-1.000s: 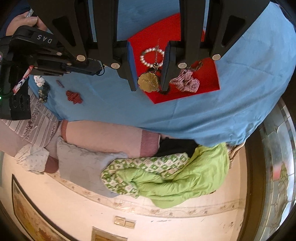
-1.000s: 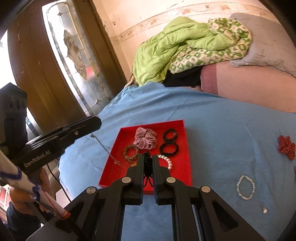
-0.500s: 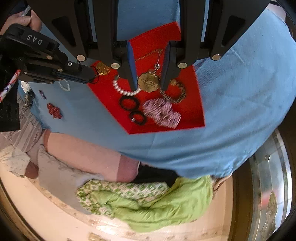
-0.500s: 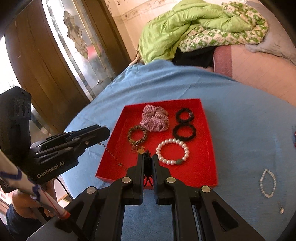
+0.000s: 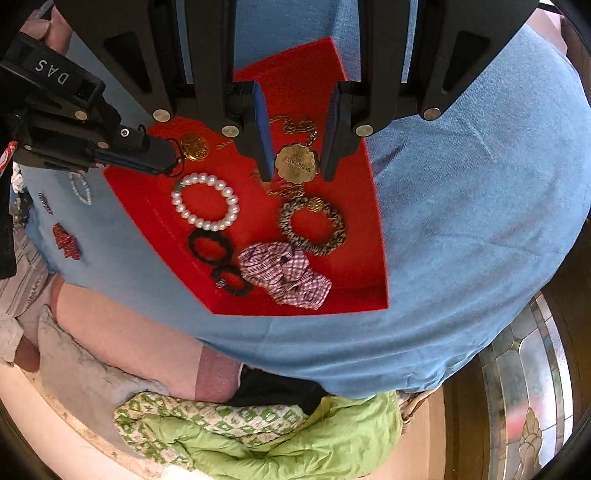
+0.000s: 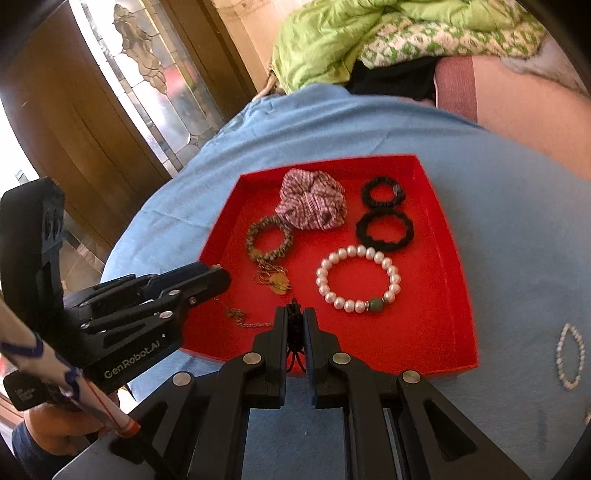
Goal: Organize jewelry
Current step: 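Carry both pendants into the red tray and open both tools to release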
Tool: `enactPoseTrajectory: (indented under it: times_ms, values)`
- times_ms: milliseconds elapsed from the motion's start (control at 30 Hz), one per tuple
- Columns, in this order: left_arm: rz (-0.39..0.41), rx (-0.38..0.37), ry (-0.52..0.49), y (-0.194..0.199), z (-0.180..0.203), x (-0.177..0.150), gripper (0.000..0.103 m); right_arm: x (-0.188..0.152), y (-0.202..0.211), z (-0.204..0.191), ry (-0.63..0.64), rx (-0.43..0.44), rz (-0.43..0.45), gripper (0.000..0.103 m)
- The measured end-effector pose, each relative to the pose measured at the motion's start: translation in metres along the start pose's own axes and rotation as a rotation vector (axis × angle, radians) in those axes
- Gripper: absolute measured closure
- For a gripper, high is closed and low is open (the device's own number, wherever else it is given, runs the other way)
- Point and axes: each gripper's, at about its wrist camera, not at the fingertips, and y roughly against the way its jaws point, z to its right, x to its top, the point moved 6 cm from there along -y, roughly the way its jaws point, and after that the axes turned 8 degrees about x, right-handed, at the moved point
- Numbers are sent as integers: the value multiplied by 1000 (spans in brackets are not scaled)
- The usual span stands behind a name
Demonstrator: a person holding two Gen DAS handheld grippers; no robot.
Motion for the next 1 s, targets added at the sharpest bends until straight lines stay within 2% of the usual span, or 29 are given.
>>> enactPoseTrajectory:
  times_ms: [400, 1000]
  values:
    - [-20, 36, -40, -18, 7, -1, 79, -4, -17, 16, -29, -24, -32, 94]
    - [-43, 63, -63, -29, 11, -3, 79, -4, -19, 27, -64, -50, -42, 92]
